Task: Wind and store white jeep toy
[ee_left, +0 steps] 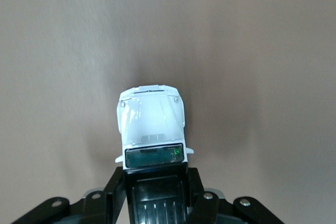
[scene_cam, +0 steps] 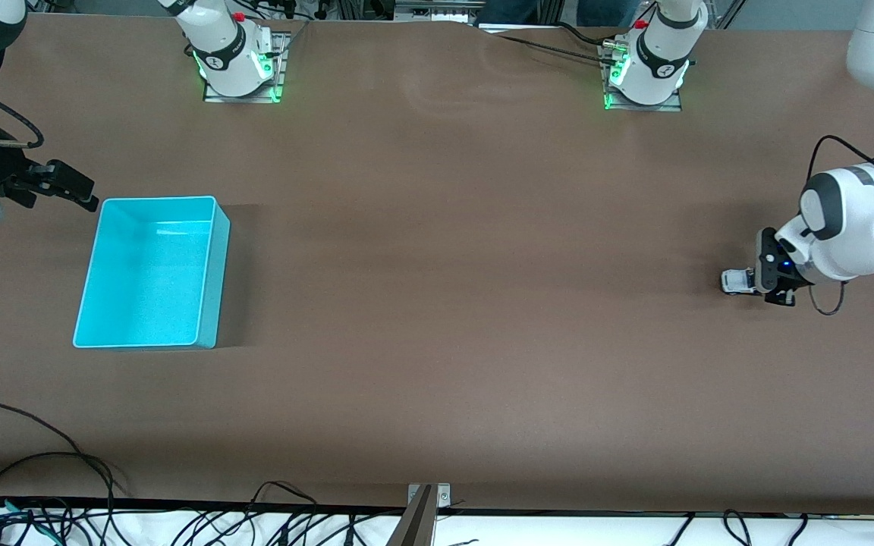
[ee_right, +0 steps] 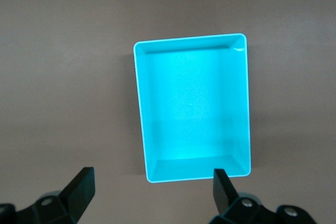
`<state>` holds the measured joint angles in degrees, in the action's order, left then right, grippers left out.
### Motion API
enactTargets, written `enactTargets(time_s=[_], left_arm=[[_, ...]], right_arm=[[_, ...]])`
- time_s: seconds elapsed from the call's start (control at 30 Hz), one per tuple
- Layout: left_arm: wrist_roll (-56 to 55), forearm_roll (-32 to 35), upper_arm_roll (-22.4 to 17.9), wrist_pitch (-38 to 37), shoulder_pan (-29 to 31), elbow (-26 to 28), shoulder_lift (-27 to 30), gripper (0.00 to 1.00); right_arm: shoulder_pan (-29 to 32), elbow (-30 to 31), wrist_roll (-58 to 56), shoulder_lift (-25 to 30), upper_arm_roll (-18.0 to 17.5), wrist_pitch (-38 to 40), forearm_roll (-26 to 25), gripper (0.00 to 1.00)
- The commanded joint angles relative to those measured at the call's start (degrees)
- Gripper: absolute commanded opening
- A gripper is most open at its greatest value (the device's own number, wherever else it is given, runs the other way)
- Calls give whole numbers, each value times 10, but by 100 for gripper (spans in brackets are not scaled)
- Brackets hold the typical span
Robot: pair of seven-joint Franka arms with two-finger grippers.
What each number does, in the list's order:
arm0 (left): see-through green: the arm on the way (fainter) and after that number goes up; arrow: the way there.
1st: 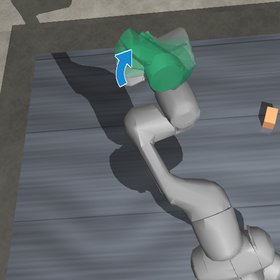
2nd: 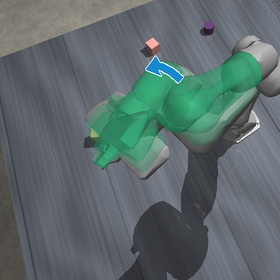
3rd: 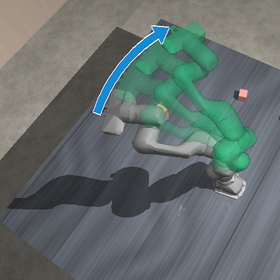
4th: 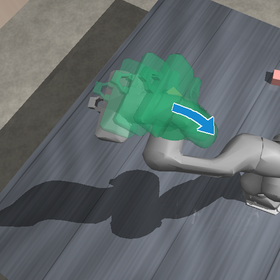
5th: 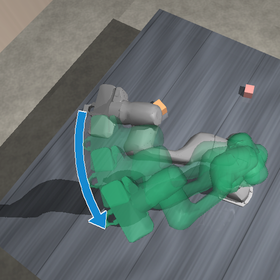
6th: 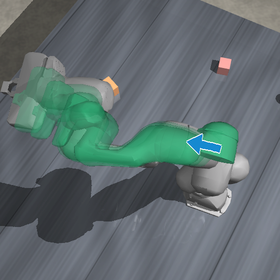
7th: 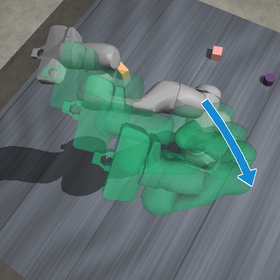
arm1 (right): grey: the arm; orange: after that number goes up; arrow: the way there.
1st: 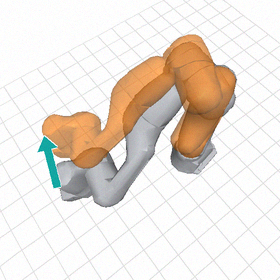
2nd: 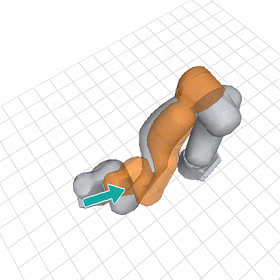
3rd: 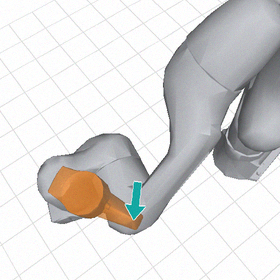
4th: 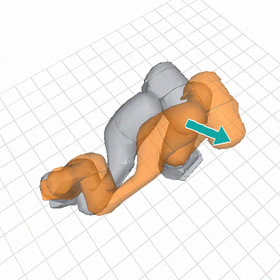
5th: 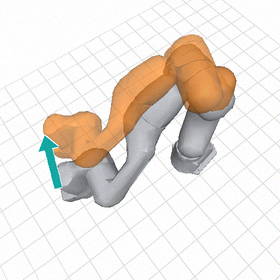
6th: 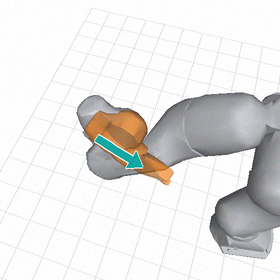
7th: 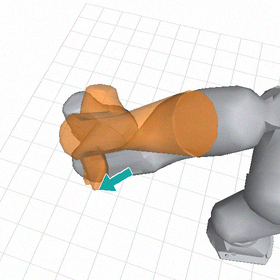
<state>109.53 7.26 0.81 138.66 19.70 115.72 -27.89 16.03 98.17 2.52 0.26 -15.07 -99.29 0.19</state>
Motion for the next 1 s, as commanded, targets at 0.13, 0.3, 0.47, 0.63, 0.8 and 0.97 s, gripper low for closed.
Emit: enactTargets(time_s=[0.13, 0.3, 0.47, 0.63, 0.8, 0.97], left_arm=[[69, 14, -1, -1, 58, -22, -45, 16], [94, 14, -1, -2, 84, -41, -56, 16], [119, 14, -1, -2, 103, -63, -68, 16], [140, 14, -3, -2, 119, -78, -74, 16], [142, 14, -4, -2, 123, -79, -76, 18], [141, 13, -4, -2, 123, -86, -74, 79]], right_arm=[[4, -5, 2, 3, 1, 7, 9, 100], [4, -5, 2, 4, 1, 8, 9, 100], [4, -6, 2, 3, 1, 7, 10, 100], [4, -6, 2, 3, 1, 7, 10, 100], [4, -5, 2, 3, 0, 8, 10, 100], [4, -5, 2, 3, 0, 7, 10, 100]])
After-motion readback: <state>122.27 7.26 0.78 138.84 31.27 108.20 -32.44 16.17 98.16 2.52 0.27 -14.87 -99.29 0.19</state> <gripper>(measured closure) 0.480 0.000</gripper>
